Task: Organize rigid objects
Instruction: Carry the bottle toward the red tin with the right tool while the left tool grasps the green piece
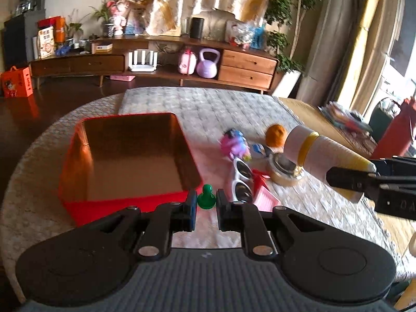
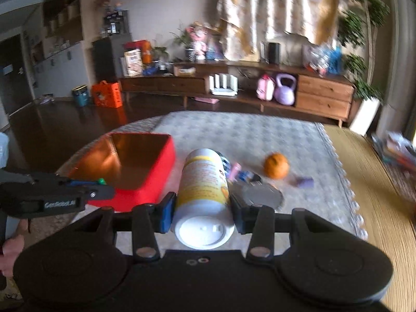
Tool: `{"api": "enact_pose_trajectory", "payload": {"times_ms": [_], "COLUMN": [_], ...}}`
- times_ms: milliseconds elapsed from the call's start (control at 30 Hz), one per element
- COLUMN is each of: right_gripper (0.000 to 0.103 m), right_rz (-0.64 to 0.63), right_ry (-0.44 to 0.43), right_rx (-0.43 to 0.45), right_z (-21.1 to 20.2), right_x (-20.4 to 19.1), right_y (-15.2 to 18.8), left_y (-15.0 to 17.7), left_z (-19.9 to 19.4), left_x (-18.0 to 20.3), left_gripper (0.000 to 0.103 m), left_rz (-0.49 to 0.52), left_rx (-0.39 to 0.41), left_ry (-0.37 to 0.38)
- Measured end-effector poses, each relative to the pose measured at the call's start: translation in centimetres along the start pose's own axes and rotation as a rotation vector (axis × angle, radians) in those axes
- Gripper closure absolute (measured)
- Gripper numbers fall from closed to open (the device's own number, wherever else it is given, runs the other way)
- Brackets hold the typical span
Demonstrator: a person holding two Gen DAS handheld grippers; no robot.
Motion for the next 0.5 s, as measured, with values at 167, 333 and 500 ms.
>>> {"api": "enact_pose_trajectory", "payload": {"times_ms": [167,333,500], "right_gripper": [0.060,0.060,0.060], "right_rz": [-0.051,-0.077,-0.115], "right_ry": [-0.029,-0.058,-0.061], "right_rx": [-0.010,-0.042,-0.077], "right_z": [2.6,6.0,9.5], "right_x": [-2.0,-3.7,-5.1], "right_y": [-1.8,-2.8,-3.4], "left_y": [-2.1,-4.0,-5.1], "left_z": [0.4,2.2,5.3], "left_x": [-2.7,-5.3,-7.1], "left_gripper": [0.088,0.088,0.088], "left_rz": [-0.029,-0.038,-0.022], "left_rx": [-0.007,-0.025,-0.068], "left_ry": [-0.021,-0.051,-0.077]}}
Point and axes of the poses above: each gripper's, at about its wrist camera, not at the fingertips, and z roughly the way its jaws point, x to its right, y to its underside, the point moved 2 cm from there along z, roughly the way its jaws point, and after that the axes turned 15 degrees about -y, right-handed, at the moved point
